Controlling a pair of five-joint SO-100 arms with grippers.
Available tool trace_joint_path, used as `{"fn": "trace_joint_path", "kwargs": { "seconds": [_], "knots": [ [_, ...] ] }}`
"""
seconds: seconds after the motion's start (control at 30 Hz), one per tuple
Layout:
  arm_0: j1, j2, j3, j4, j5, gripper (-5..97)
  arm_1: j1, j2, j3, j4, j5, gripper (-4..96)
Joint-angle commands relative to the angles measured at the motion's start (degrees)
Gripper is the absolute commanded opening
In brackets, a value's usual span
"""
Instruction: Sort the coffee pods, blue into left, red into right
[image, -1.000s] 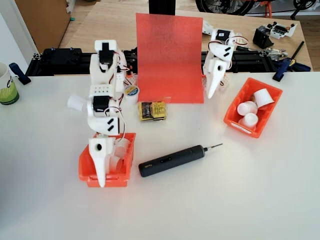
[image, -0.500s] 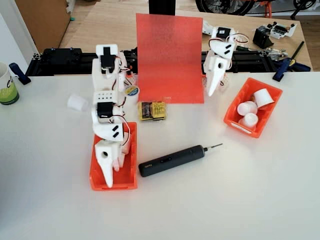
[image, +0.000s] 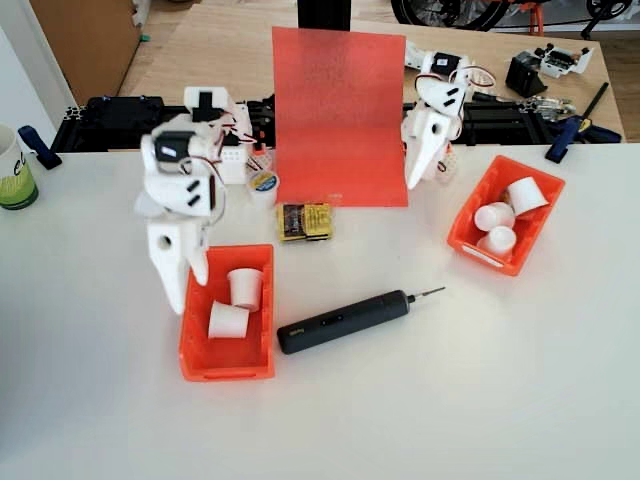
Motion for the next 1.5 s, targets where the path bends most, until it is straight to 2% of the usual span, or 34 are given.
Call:
{"fn": "trace_joint_path", "kwargs": {
  "seconds": [0.0,0.03,0.13,0.23,0.3,0.33,0.43,0.5,0.63,0.7,0.77,0.87,0.97,1.1,1.33,1.47],
  "knots": [
    [1.14,3.87,-11.87,14.24,-1.32,25,5.27,2.11,0.35,-2.81,-6.94,-2.4],
    [0.97,4.31,-12.66,16.88,-1.41,24,7.91,1.76,0.88,-2.99,-10.55,-2.3],
    [0.44,16.08,5.8,16.88,-1.14,24,16.35,1.67,2.46,-3.69,-25.4,-2.1],
    [0.7,25.66,17.93,16.88,-0.09,22,21.45,1.85,3.16,-5.98,-36.39,-1.1],
    [0.44,30.76,24.7,16.88,2.9,23,24.17,2.55,2.64,-8.7,-42.63,-0.6],
    [0.44,33.57,28.92,16.88,3.25,23,25.14,2.64,2.64,-11.43,-44.21,1.3],
    [0.7,48.25,47.02,15.03,2.11,17,26.89,2.02,7.29,-31.73,-55.99,14.8],
    [1.41,60.12,58.71,10.37,1.41,18,27.07,-0.35,7.47,-36.65,-58.71,14.3],
    [1.32,67.32,65.04,13.8,4.31,32,27.33,-13.8,6.68,-48.6,-62.4,19.2],
    [1.58,69.61,67.5,13.8,6.06,35,28.21,-22.32,3.69,-50.01,-62.31,20.8],
    [1.49,71.72,71.02,12.48,13.18,42,29.88,-28.65,3.25,-53.88,-60.73,22.3],
    [2.9,77.17,77.7,9.58,13.97,41,33.22,-39.55,0.53,-51.15,-52.38,21.1],
    [3.16,81.39,82.09,8.61,14.15,41,35.77,-46.76,-2.99,-47.29,-46.85,22.5],
    [8.7,84.37,86.04,9.58,8.44,41,38.32,-54.84,-8.35,-44.12,-43.33,26.5],
    [28.3,84.9,91.14,5.45,-8.53,41,41.57,-76.64,-23.03,-48.78,-44.65,28.4],
    [35.51,84.64,93.52,1.14,-12.92,41,42.98,-83.32,-25.75,-53.35,-43.68,30.5]
  ]
}}
